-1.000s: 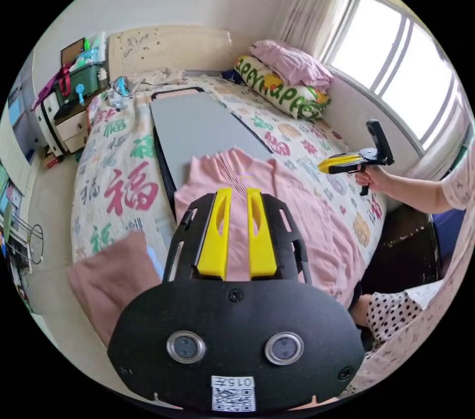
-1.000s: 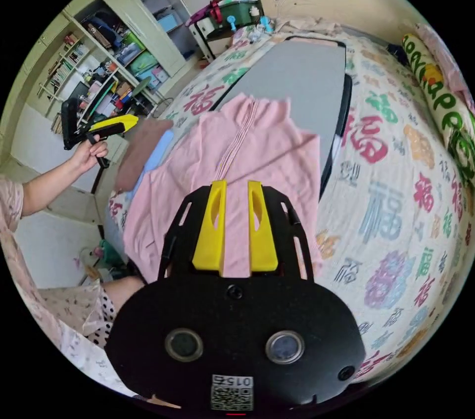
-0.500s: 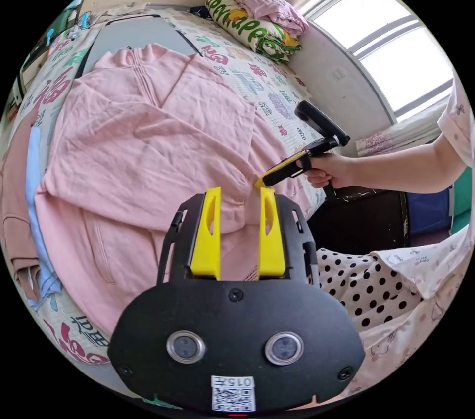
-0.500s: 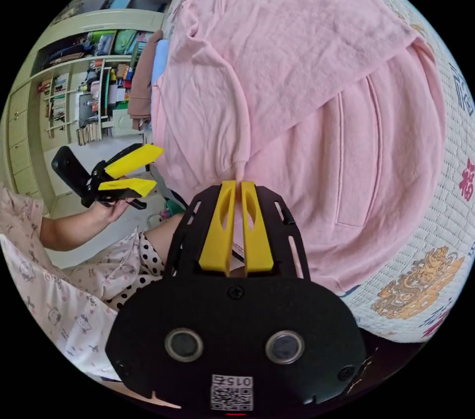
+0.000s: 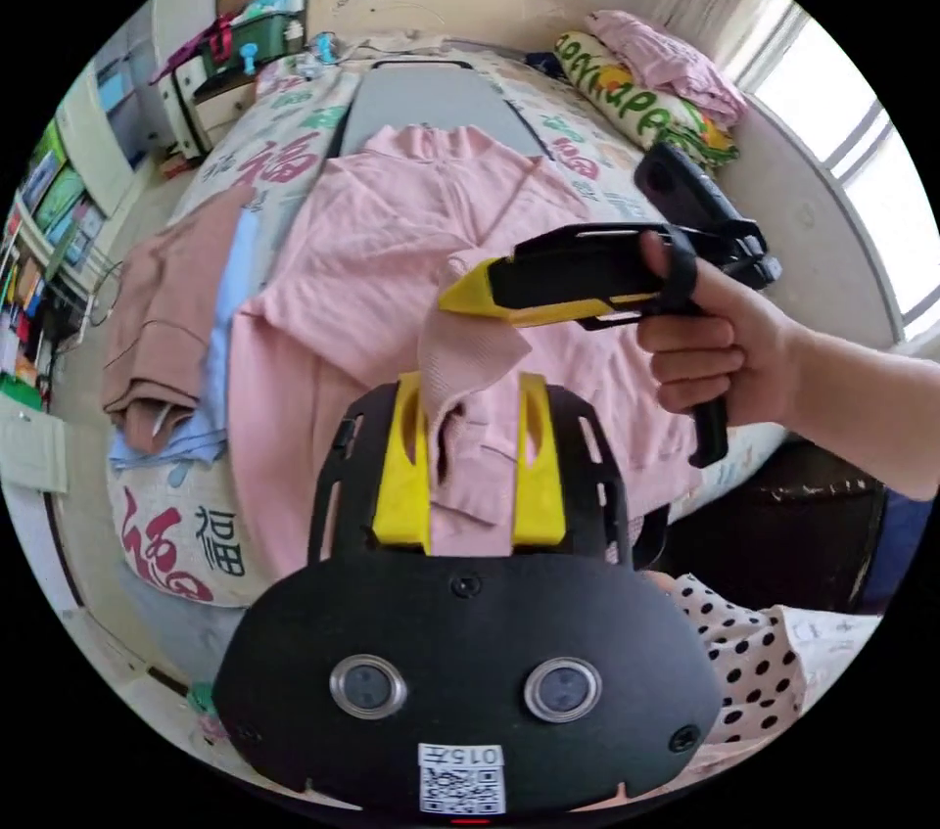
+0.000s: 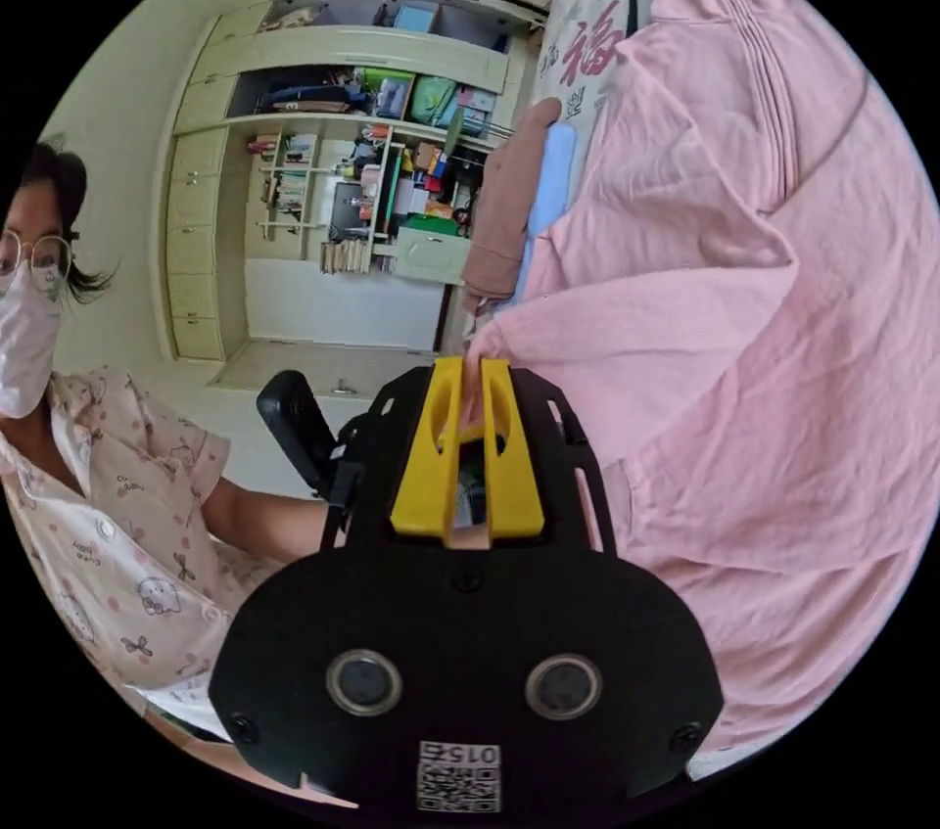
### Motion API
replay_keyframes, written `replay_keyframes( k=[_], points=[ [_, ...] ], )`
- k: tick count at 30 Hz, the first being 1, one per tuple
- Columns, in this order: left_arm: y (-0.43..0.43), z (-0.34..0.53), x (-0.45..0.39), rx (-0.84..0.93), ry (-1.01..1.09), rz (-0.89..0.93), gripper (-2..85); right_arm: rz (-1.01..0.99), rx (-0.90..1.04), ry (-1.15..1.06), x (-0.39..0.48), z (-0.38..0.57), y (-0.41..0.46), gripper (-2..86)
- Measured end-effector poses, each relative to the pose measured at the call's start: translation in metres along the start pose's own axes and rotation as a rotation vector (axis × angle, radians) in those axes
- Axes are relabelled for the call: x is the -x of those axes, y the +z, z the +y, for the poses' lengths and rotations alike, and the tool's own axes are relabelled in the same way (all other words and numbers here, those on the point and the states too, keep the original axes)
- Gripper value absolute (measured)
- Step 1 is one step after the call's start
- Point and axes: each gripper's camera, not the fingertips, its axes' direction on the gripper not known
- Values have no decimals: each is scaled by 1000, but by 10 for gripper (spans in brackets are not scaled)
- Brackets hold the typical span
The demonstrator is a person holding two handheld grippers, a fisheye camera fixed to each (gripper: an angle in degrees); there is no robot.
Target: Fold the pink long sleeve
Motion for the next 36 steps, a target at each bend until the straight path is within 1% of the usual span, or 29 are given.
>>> replay_keyframes(
  k=[1, 2, 3, 4, 5, 6, 7, 9, 11, 13, 15, 16, 17, 18, 21, 22, 23, 27, 28, 30, 31, 36],
  points=[
    [0, 0, 9, 3, -38, 9, 44, 27, 5, -19, 3, 1, 3, 53],
    [-2, 0, 30, 14, -115, 79, 37, 128, 20, -70, 12, 5, 7, 64],
    [-3, 0, 50, 21, -178, 168, 32, 296, 28, -120, 22, 12, 10, 74],
    [-5, 0, 59, 20, -203, 195, 31, 388, 31, -145, 26, 18, 13, 79],
    [-10, 1, 73, 12, -229, 204, 29, 541, 55, -210, 32, 32, 24, 90],
    [-16, 0, 83, 5, -234, 185, 28, 627, 114, -283, 34, 48, 44, 106],
    [-20, 0, 88, 2, -233, 176, 28, 649, 156, -315, 33, 58, 57, 114],
    [-33, 0, 103, -4, -225, 165, 26, 720, 351, -405, 18, 99, 122, 122],
    [-41, 0, 109, -4, -216, 174, 26, 775, 440, -449, 5, 128, 171, 122],
    [-48, 2, 113, -6, -206, 181, 26, 815, 466, -450, -8, 148, 209, 117],
    [-55, 5, 113, -1, -201, 171, 26, 933, 485, -459, -29, 168, 251, 93],
    [-56, 6, 113, 2, -204, 169, 26, 964, 478, -474, -32, 173, 258, 83],
    [-59, 7, 114, 7, -211, 171, 26, 1046, 441, -538, -32, 185, 268, 81],
    [-62, 9, 114, 7, -217, 177, 26, 1079, 453, -621, -32, 198, 279, 81],
    [-71, 10, 113, 7, -211, 188, 27, 1127, 494, -752, -30, 216, 301, 80],
    [-73, 9, 112, 7, -205, 189, 27, 1124, 501, -757, -30, 216, 304, 81],
    [-77, 7, 111, 9, -191, 189, 27, 1105, 508, -738, -30, 212, 308, 82],
    [-93, -1, 107, 12, -160, 180, 27, 1046, 583, -623, -17, 202, 331, 135],
    [-95, -1, 106, 12, -160, 179, 27, 1054, 584, -630, -14, 204, 336, 134],
    [-100, -2, 104, 20, -165, 179, 27, 1156, 573, -716, -8, 213, 356, 130],
    [-101, -2, 103, 23, -164, 178, 27, 1156, 571, -726, -5, 212, 358, 127],
    [-113, 0, 97, 24, -142, 185, 26, 1035, 553, -692, 16, 173, 352, 101]
  ],
)
